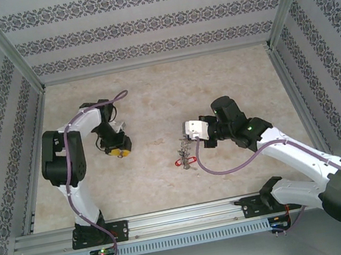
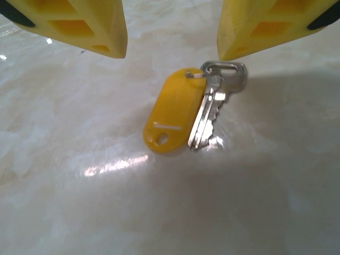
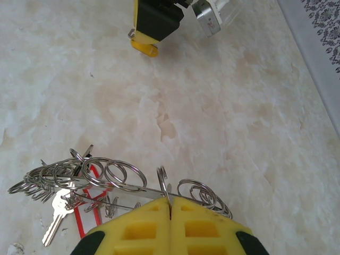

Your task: Put the keys on the keyring

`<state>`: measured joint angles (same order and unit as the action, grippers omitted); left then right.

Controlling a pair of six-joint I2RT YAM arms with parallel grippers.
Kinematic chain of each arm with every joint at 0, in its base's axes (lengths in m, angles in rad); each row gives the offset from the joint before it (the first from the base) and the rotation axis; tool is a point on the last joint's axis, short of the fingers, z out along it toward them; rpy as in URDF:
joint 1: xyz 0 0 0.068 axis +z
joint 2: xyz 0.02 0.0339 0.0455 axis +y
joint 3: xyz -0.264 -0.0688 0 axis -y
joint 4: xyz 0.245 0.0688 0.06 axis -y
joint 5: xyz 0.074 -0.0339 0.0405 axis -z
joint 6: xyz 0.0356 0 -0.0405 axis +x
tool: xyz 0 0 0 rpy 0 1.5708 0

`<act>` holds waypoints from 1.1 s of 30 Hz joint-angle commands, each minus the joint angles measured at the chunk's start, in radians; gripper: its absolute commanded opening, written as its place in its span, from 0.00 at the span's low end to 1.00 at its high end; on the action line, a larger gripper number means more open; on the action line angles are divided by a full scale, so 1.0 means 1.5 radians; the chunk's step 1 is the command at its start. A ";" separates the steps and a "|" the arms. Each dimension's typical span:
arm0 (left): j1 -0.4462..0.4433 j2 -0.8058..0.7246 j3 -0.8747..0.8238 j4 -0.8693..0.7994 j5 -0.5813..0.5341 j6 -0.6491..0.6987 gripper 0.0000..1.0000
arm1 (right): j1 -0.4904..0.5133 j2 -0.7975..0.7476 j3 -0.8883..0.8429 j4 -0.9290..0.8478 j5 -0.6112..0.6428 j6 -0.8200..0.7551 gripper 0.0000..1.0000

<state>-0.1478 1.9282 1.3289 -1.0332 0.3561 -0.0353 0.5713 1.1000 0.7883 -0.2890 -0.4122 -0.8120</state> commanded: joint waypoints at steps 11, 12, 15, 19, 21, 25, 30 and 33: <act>-0.030 0.027 -0.010 0.037 -0.004 -0.035 0.47 | -0.003 -0.023 0.021 0.005 -0.006 -0.005 0.00; -0.032 0.025 -0.011 0.038 -0.003 -0.038 0.47 | -0.003 -0.022 0.022 0.005 -0.007 -0.004 0.00; -0.037 0.023 -0.010 0.036 0.015 -0.047 0.42 | -0.004 -0.021 0.023 0.004 -0.005 -0.005 0.00; -0.042 0.004 -0.026 0.038 0.033 -0.057 0.41 | -0.003 -0.023 0.023 0.003 -0.001 -0.005 0.00; -0.044 -0.004 -0.039 0.039 0.034 -0.058 0.41 | -0.004 -0.023 0.022 0.004 0.000 -0.004 0.00; -0.051 -0.009 -0.059 0.050 0.023 -0.064 0.41 | -0.003 -0.022 0.020 0.005 0.002 -0.002 0.00; -0.074 -0.005 -0.075 0.082 -0.001 -0.091 0.29 | -0.003 -0.019 0.023 0.005 0.002 -0.001 0.00; -0.086 -0.010 -0.090 0.099 -0.013 -0.113 0.25 | -0.004 -0.020 0.024 0.001 0.009 0.000 0.00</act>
<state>-0.2504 1.9163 1.2339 -0.9501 0.3801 -0.1570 0.5713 1.0885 0.7883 -0.3042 -0.4053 -0.8120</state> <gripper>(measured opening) 0.254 0.065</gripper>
